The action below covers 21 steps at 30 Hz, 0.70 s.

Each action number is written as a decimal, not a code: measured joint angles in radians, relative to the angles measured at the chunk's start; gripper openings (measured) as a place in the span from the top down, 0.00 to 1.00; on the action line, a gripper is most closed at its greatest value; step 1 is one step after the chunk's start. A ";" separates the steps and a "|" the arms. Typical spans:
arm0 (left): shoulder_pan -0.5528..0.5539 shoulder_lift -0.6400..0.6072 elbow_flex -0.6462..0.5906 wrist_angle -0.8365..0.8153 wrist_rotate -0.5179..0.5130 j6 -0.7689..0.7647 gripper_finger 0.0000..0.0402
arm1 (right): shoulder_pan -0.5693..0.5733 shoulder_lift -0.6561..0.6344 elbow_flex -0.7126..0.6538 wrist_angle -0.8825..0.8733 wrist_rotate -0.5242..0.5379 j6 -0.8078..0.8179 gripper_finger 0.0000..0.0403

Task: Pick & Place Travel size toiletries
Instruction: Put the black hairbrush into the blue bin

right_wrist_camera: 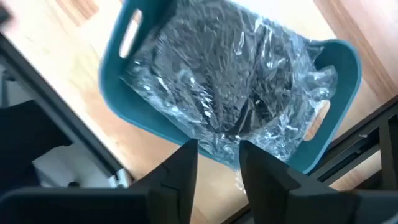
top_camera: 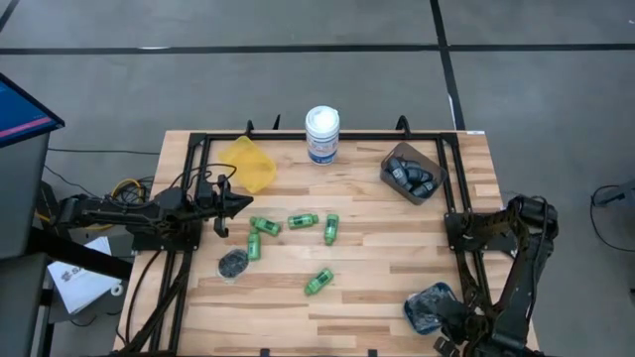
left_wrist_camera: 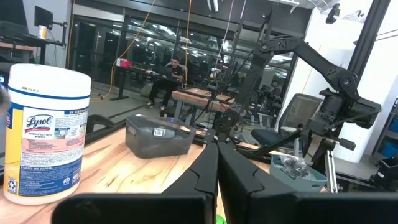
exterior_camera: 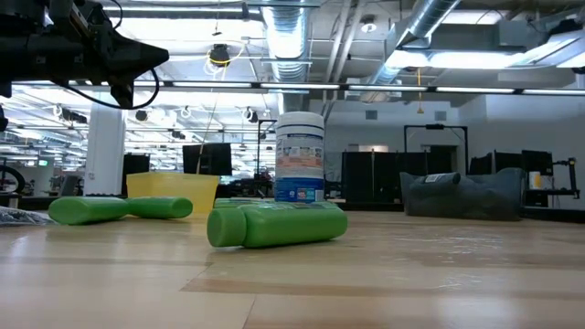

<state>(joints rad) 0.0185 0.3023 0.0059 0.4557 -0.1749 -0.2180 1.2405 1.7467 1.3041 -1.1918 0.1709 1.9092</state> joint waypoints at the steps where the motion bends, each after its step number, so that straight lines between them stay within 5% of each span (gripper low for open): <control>1: 0.000 0.000 0.000 0.000 0.000 0.000 1.00 | -0.006 -0.013 0.000 0.000 0.001 -0.003 0.72; 11: 0.000 0.000 0.000 0.003 0.000 0.000 1.00 | -0.033 -0.112 0.001 -0.059 0.159 -0.017 0.71; 21: 0.000 0.000 0.000 0.008 0.000 0.000 1.00 | -0.050 -0.106 -0.036 -0.053 0.166 0.000 0.73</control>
<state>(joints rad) 0.0184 0.3020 0.0060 0.4636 -0.1749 -0.2180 1.1902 1.6409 1.2682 -1.2448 0.3367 1.9093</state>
